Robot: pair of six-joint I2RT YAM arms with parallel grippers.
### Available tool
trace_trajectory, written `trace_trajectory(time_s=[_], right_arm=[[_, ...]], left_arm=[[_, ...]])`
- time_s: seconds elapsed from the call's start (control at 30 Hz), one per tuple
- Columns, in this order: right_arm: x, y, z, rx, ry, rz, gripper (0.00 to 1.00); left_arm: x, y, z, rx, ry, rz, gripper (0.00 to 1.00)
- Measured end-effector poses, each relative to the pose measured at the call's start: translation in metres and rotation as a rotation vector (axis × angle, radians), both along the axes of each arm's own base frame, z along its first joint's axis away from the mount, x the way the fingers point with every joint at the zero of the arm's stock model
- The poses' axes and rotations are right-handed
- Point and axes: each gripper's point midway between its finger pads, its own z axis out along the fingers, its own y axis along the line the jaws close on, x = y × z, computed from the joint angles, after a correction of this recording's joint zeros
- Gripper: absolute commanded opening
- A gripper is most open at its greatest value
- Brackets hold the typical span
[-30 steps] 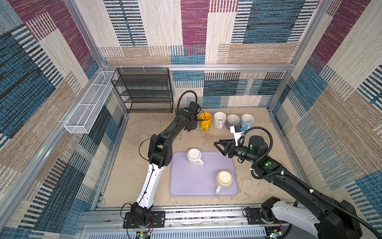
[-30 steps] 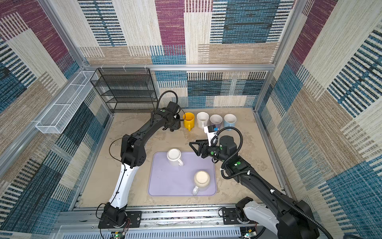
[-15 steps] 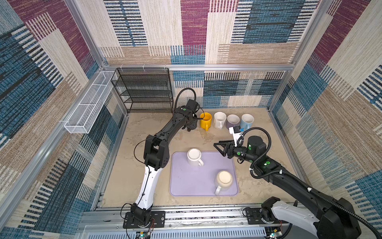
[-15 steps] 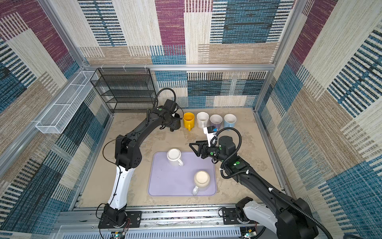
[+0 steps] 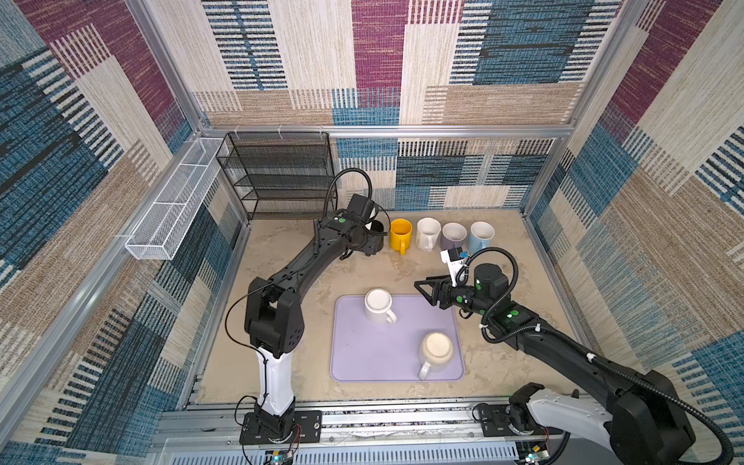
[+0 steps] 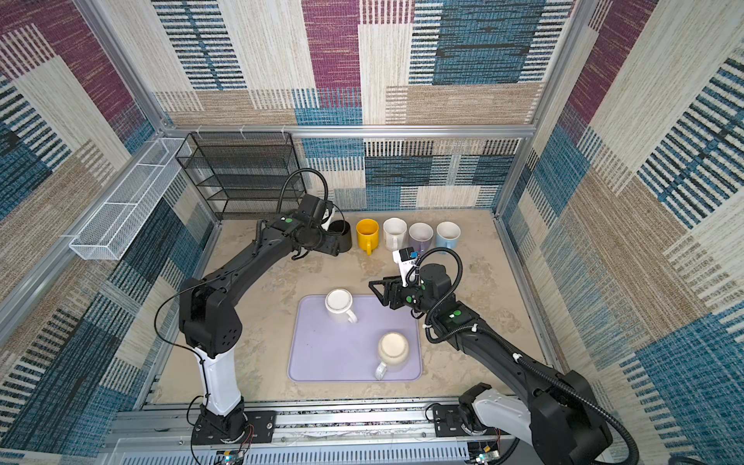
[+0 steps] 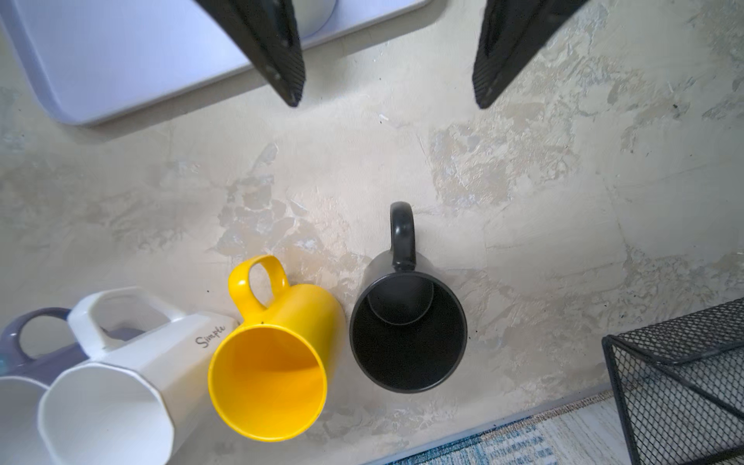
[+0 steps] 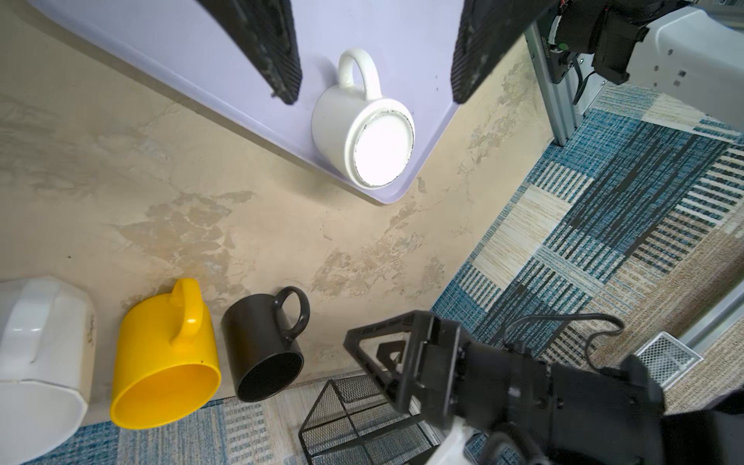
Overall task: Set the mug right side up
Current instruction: 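Open the left gripper and lift it away from the black mug, then move the right gripper over the upside-down white mug on the tray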
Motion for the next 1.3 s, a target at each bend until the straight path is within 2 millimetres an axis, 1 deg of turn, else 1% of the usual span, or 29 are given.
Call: trace_trajectory(time_s=[0.13,0.2,0.37,0.47,0.6,0.73,0.83,1.03,1.13,1.3], right_arm=[[0.001,0.001,-0.01,-0.016,0.021,0.002,0.63],[0.0,0.001,-0.019,-0.025,0.042,0.007,0.64],[-0.002,0.004,-0.035,-0.067,0.07,0.026,0.65],[-0.003,0.008,-0.038,-0.09,0.066,0.044,0.66],[-0.007,0.019,-0.045,-0.128,0.067,0.079,0.66],[-0.01,0.03,-0.056,-0.176,0.082,0.102,0.66],[-0.015,0.038,-0.065,-0.204,0.095,0.125,0.66],[-0.015,0.046,-0.075,-0.259,0.096,0.123,0.66],[-0.019,0.049,-0.078,-0.277,0.099,0.13,0.67],[-0.026,0.059,-0.083,-0.31,0.101,0.146,0.67]], left_arm=[[-0.015,0.002,0.012,-0.038,-0.02,-0.011,0.69],[-0.021,0.004,0.018,-0.047,-0.033,-0.011,0.69],[-0.042,0.005,0.024,-0.082,-0.043,-0.028,0.69],[-0.055,0.006,0.022,-0.102,-0.043,-0.022,0.69],[-0.072,0.008,0.019,-0.135,-0.044,-0.007,0.69],[-0.089,0.016,0.015,-0.164,-0.038,0.025,0.69],[-0.102,0.022,0.006,-0.173,-0.023,0.046,0.69],[-0.13,0.04,-0.004,-0.203,-0.002,0.105,0.69],[-0.134,0.046,-0.002,-0.2,-0.017,0.123,0.69],[-0.134,0.047,-0.002,-0.198,-0.019,0.128,0.69]])
